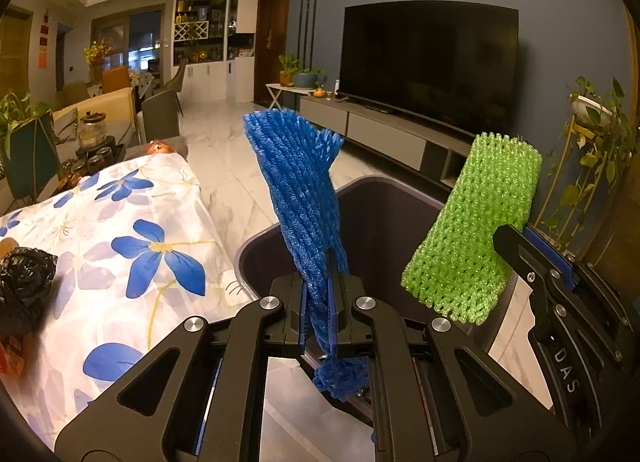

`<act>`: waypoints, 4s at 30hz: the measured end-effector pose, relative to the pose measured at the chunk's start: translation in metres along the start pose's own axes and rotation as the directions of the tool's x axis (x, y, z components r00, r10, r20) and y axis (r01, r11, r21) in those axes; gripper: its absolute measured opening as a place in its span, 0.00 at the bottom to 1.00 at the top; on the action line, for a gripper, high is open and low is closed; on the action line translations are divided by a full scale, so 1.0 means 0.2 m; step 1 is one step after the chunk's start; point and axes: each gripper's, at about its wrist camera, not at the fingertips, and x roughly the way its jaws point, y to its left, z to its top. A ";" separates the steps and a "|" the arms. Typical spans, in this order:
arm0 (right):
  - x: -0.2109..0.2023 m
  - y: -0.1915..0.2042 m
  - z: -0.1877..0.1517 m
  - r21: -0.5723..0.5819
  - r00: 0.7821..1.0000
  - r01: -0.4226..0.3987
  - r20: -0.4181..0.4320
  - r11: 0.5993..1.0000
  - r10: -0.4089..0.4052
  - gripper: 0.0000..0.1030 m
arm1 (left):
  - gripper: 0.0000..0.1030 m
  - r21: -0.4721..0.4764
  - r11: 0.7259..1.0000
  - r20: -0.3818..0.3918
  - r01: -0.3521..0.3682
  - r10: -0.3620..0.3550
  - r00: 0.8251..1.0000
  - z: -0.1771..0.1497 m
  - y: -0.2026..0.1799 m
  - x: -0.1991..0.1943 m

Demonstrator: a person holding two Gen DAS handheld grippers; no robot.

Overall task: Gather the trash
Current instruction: 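Open both tools to drop the nets into the bin, then withdraw, then move both open tools toward the red and white paper cups, then grasp the red paper cup with the left tool while the right tool grasps the white-orange cup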

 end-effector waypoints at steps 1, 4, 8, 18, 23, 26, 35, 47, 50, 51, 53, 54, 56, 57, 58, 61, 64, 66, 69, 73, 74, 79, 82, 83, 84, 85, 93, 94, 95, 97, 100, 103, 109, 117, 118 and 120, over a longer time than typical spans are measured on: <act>0.00 0.00 0.00 0.001 1.000 0.001 0.000 1.000 -0.001 0.13 | 0.14 0.001 1.000 -0.003 0.002 -0.002 1.000 0.00 0.00 0.00; 0.00 -0.01 0.00 0.004 1.000 0.002 0.014 1.000 -0.002 0.19 | 0.29 -0.007 1.000 -0.005 0.011 -0.011 1.000 0.00 0.01 0.00; 0.00 -0.02 -0.01 0.005 1.000 0.011 0.015 1.000 -0.011 0.20 | 0.41 -0.027 1.000 0.001 0.012 -0.012 1.000 -0.01 0.03 -0.01; -0.04 -0.02 -0.02 0.038 1.000 0.010 0.016 0.999 -0.010 0.42 | 0.68 -0.050 0.998 0.034 -0.038 0.039 0.999 -0.04 0.09 -0.12; -0.10 -0.02 -0.02 0.042 0.999 0.015 0.034 0.999 -0.016 0.60 | 0.75 -0.078 0.994 0.057 -0.079 0.084 0.995 -0.07 0.16 -0.24; -0.14 -0.02 -0.02 0.045 0.999 0.012 0.047 0.999 -0.014 0.65 | 0.77 -0.100 0.990 0.074 -0.104 0.112 0.991 -0.10 0.22 -0.33; -0.26 0.07 -0.02 0.030 0.999 -0.019 0.052 0.999 0.017 0.68 | 0.81 -0.217 0.960 0.126 -0.179 0.209 0.970 -0.19 0.43 -0.66; -0.41 0.36 -0.06 -0.019 0.989 -0.136 0.048 0.991 0.137 0.68 | 0.81 -0.311 0.874 0.121 -0.372 0.425 0.897 -0.41 0.72 -1.06; -0.43 0.44 -0.07 -0.026 0.984 -0.172 0.038 0.985 0.173 0.68 | 0.81 -0.330 0.845 0.110 -0.421 0.477 0.872 -0.46 0.81 -1.14; -0.43 0.47 -0.08 -0.028 0.982 -0.183 0.036 0.983 0.184 0.68 | 0.81 -0.337 0.835 0.106 -0.435 0.493 0.863 -0.48 0.84 -1.17; -0.45 0.52 -0.09 -0.035 0.978 -0.208 0.028 0.978 0.209 0.68 | 0.81 -0.355 0.813 0.098 -0.462 0.523 0.847 -0.51 0.91 -1.23; -0.45 0.55 -0.10 -0.039 0.975 -0.222 0.023 0.974 0.223 0.68 | 0.81 -0.368 0.800 0.091 -0.473 0.537 0.838 -0.53 0.95 -1.26; -0.46 0.63 -0.11 -0.052 0.967 -0.253 0.011 0.966 0.254 0.68 | 0.81 -0.393 0.781 0.080 -0.485 0.555 0.828 -0.57 1.01 -1.31; -0.46 0.66 -0.12 -0.060 0.964 -0.266 0.008 0.962 0.267 0.68 | 0.81 -0.403 0.773 0.074 -0.491 0.562 0.824 -0.59 1.04 -1.33; -0.47 0.71 -0.13 -0.071 0.958 -0.285 0.002 0.956 0.286 0.68 | 0.81 -0.415 0.761 0.065 -0.499 0.571 0.818 -0.60 1.08 -1.36; -0.48 0.84 -0.15 -0.095 0.943 -0.333 -0.014 0.938 0.333 0.68 | 0.81 -0.426 0.738 0.045 -0.523 0.594 0.803 -0.64 1.15 -1.40; -0.48 0.95 -0.18 -0.113 0.927 -0.374 -0.033 0.920 0.373 0.68 | 0.81 -0.443 0.716 0.033 -0.540 0.615 0.788 -0.67 1.23 -1.45; -0.47 1.06 -0.21 -0.127 0.912 -0.411 -0.058 0.903 0.407 0.68 | 0.81 -0.453 0.701 0.025 -0.551 0.628 0.778 -0.69 1.26 -1.48; -0.46 1.19 -0.23 -0.150 0.891 -0.453 -0.091 0.879 0.444 0.68 | 0.81 -0.462 0.681 0.013 -0.568 0.645 0.764 -0.72 1.31 -1.50; -0.43 1.35 -0.25 -0.190 0.870 -0.493 -0.122 0.849 0.477 0.68 | 0.81 -0.466 0.662 0.001 -0.587 0.664 0.747 -0.73 1.36 -1.52; -0.41 1.41 -0.26 -0.200 0.866 -0.501 -0.137 0.842 0.482 0.68 | 0.81 -0.468 0.659 0.000 -0.589 0.666 0.746 -0.73 1.37 -1.52; -0.34 1.55 -0.28 -0.221 0.855 -0.516 -0.191 0.828 0.482 0.61 | 0.81 -0.481 0.642 0.000 -0.597 0.681 0.732 -0.75 1.44 -1.55; -0.30 1.64 -0.29 -0.246 0.850 -0.524 -0.221 0.816 0.479 0.54 | 0.81 -0.485 0.635 -0.002 -0.602 0.687 0.726 -0.75 1.47 -1.55; -0.28 1.67 -0.29 -0.257 0.849 -0.524 -0.233 0.812 0.474 0.50 | 0.81 -0.488 0.633 -0.003 -0.601 0.687 0.727 -0.75 1.48 -1.55; -0.27 1.69 -0.30 -0.265 0.846 -0.528 -0.247 0.806 0.473 0.47 | 0.81 -0.489 0.633 -0.005 -0.600 0.686 0.728 -0.75 1.49 -1.55; -0.26 1.71 -0.30 -0.271 0.840 -0.536 -0.264 0.800 0.474 0.46 | 0.81 -0.491 0.633 -0.007 -0.599 0.685 0.729 -0.76 1.50 -1.55; -0.22 1.84 -0.33 -0.303 0.805 -0.586 -0.323 0.752 0.498 0.33 | 0.81 -0.497 0.640 -0.021 -0.587 0.667 0.745 -0.79 1.55 -1.53; -0.22 1.85 -0.34 -0.305 0.800 -0.592 -0.333 0.746 0.499 0.31 | 0.81 -0.498 0.641 -0.023 -0.584 0.663 0.748 -0.79 1.56 -1.53; -0.21 1.86 -0.34 -0.306 0.795 -0.598 -0.340 0.741 0.502 0.24 | 0.81 -0.498 0.644 -0.023 -0.582 0.660 0.751 -0.79 1.56 -1.53; -0.22 1.85 -0.34 -0.300 0.790 -0.605 -0.339 0.737 0.511 0.13 | 0.81 -0.491 0.645 -0.027 -0.585 0.660 0.751 -0.79 1.55 -1.51; -0.23 1.81 -0.32 -0.287 0.790 -0.608 -0.313 0.740 0.527 0.05 | 0.81 -0.489 0.651 -0.029 -0.580 0.653 0.757 -0.79 1.55 -1.50; -0.28 1.75 -0.31 -0.273 0.793 -0.607 -0.277 0.746 0.543 0.04 | 0.81 -0.475 0.662 -0.031 -0.580 0.646 0.763 -0.78 1.53 -1.48; -0.34 1.62 -0.28 -0.243 0.805 -0.592 -0.229 0.768 0.548 0.04 | 0.81 -0.468 0.668 -0.055 -0.579 0.632 0.773 -0.74 1.51 -1.40; -0.41 1.46 -0.24 -0.225 0.816 -0.577 -0.165 0.785 0.553 0.04 | 0.81 -0.434 0.662 -0.136 -0.611 0.622 0.771 -0.65 1.52 -1.21; -0.41 1.44 -0.23 -0.222 0.817 -0.577 -0.159 0.786 0.555 0.04 | 0.81 -0.435 0.657 -0.155 -0.615 0.618 0.770 -0.65 1.54 -1.18; -0.42 1.41 -0.23 -0.222 0.819 -0.574 -0.153 0.788 0.553 0.04 | 0.81 -0.439 0.651 -0.182 -0.620 0.611 0.770 -0.64 1.56 -1.15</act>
